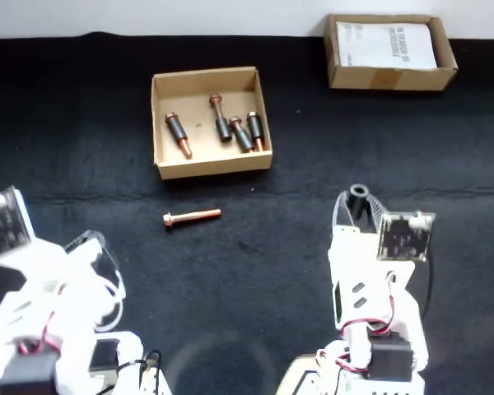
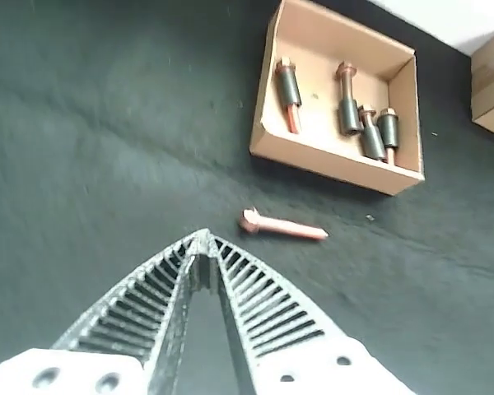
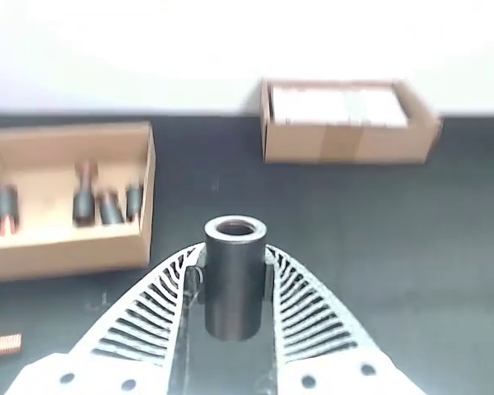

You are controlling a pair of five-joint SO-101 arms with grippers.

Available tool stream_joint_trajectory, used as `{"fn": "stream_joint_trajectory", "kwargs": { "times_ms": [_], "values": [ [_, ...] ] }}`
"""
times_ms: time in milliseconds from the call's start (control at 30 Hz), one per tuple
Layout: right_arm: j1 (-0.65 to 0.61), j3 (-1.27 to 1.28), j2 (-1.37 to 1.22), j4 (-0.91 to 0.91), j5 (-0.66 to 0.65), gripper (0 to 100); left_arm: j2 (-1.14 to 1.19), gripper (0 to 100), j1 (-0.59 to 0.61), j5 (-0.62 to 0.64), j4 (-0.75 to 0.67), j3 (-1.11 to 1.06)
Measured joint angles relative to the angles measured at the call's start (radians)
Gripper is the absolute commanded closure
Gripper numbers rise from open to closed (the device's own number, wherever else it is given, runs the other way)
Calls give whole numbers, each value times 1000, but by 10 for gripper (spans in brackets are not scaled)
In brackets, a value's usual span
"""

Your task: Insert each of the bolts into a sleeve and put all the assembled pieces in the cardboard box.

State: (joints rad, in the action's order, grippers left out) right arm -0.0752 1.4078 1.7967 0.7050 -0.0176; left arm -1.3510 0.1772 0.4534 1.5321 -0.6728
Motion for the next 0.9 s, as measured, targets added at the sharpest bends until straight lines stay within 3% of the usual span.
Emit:
{"fn": "stream_joint_trajectory", "kwargs": {
  "times_ms": [300,467,900],
  "values": [
    [0,103,11,-167,0,991,494,991,-219,305,130,368],
    [0,107,11,-172,0,991,709,991,-222,430,107,442],
    [95,107,11,-172,6,991,1220,991,-259,471,-8,489]
  ]
}}
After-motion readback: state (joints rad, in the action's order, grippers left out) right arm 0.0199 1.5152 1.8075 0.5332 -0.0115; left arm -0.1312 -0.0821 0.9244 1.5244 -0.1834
